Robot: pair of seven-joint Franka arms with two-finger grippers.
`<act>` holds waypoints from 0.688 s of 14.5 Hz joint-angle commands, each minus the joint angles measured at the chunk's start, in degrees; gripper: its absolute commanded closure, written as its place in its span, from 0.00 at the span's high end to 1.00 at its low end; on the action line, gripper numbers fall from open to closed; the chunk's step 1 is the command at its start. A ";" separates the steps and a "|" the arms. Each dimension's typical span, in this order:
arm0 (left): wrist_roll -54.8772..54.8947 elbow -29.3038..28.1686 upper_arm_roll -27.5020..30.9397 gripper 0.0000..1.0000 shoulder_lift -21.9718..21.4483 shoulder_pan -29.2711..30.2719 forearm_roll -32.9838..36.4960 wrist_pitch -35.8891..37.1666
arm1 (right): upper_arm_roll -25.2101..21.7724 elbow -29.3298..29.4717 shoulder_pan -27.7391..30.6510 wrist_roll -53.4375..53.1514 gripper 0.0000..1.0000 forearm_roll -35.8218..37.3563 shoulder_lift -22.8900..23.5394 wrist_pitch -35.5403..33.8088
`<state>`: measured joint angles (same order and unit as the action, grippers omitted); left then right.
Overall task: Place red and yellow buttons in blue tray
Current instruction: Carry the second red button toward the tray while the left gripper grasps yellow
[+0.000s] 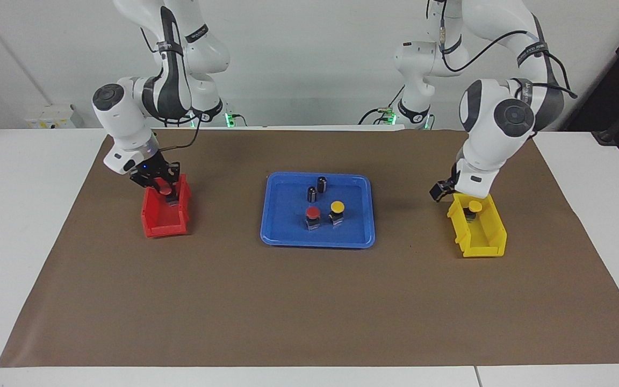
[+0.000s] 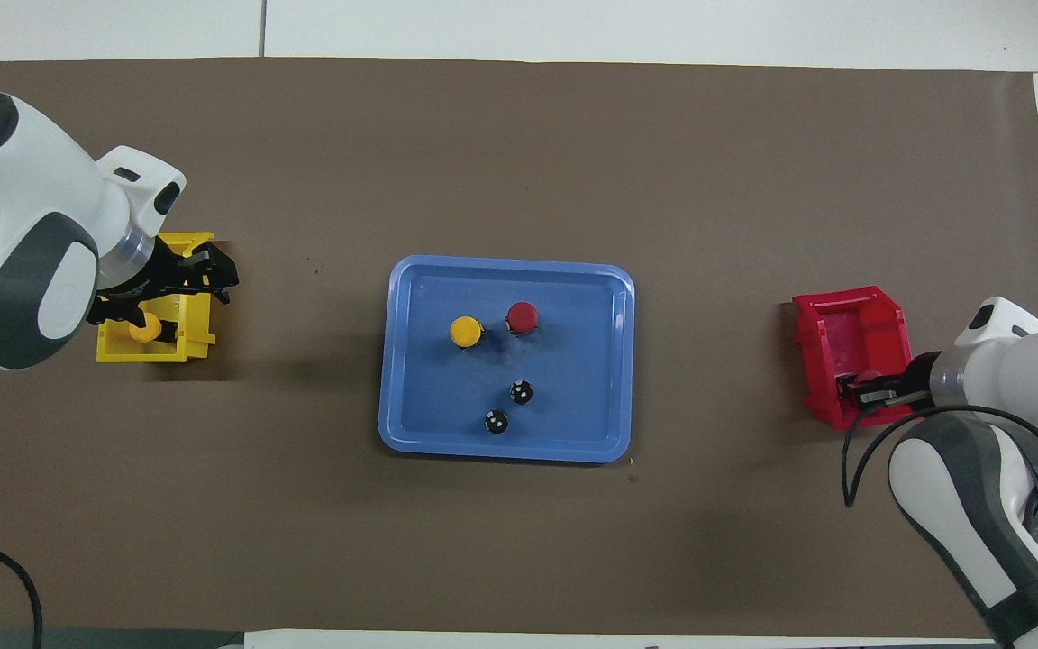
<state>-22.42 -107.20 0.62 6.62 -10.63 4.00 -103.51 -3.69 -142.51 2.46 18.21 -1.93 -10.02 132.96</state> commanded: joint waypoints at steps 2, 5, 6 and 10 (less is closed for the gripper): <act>22.52 -2.92 -0.71 0.93 -1.26 8.85 1.54 -3.27 | 1.13 11.95 0.00 -0.44 0.27 -1.14 2.71 -12.25; 28.92 -14.39 -0.71 0.93 -5.11 12.04 1.10 -16.67 | 4.12 22.85 -2.09 -7.02 0.27 -1.06 5.70 -22.54; 27.96 -17.31 -0.71 0.91 -6.00 12.04 1.10 -21.34 | 4.13 27.06 -4.72 -10.96 0.27 -0.88 7.45 -25.35; 26.29 -17.52 -0.80 0.85 -5.48 11.07 0.05 -22.62 | 4.13 35.37 -16.67 -27.92 0.24 -0.44 11.60 -26.10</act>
<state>4.96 -122.73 -0.35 3.45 1.38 4.42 -124.72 0.49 -110.95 -10.35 -3.07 -2.17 -1.77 106.93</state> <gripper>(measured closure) 0.137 0.586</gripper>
